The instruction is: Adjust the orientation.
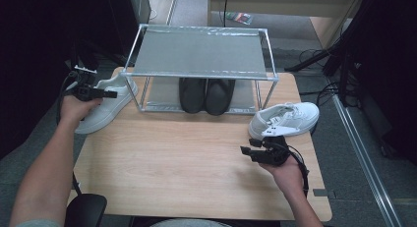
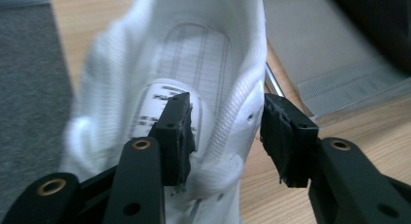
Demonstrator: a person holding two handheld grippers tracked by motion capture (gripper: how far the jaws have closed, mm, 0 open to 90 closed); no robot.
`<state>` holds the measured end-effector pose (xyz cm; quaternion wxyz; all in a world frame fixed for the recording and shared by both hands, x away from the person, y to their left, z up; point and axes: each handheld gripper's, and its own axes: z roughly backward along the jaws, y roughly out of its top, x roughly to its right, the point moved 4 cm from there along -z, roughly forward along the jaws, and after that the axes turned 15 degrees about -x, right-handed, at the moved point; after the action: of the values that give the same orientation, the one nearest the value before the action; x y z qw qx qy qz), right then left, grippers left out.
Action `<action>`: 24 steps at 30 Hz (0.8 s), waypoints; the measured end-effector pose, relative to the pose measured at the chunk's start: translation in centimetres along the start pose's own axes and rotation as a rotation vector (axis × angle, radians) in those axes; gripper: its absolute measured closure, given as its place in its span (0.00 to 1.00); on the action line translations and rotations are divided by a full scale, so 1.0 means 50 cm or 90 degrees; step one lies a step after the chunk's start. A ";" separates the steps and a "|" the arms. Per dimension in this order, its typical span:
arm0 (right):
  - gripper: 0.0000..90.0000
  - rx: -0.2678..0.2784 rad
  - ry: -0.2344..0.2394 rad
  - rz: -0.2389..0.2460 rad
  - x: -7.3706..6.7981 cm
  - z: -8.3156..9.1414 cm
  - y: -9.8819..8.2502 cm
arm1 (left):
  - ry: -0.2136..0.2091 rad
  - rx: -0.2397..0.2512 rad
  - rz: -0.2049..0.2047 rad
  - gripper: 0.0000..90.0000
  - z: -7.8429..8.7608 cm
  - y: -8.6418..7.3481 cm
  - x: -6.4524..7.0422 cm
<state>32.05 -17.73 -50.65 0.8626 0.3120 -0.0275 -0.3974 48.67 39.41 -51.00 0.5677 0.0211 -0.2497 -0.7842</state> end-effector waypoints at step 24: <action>0.54 0.001 0.011 -0.012 0.013 -0.010 0.004 | -0.012 -0.029 0.033 0.93 0.054 -0.014 -0.005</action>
<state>32.74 -17.85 -51.06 0.8589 0.3163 -0.0173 -0.4024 47.28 40.80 -48.97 0.5859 -0.0059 -0.2376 -0.7747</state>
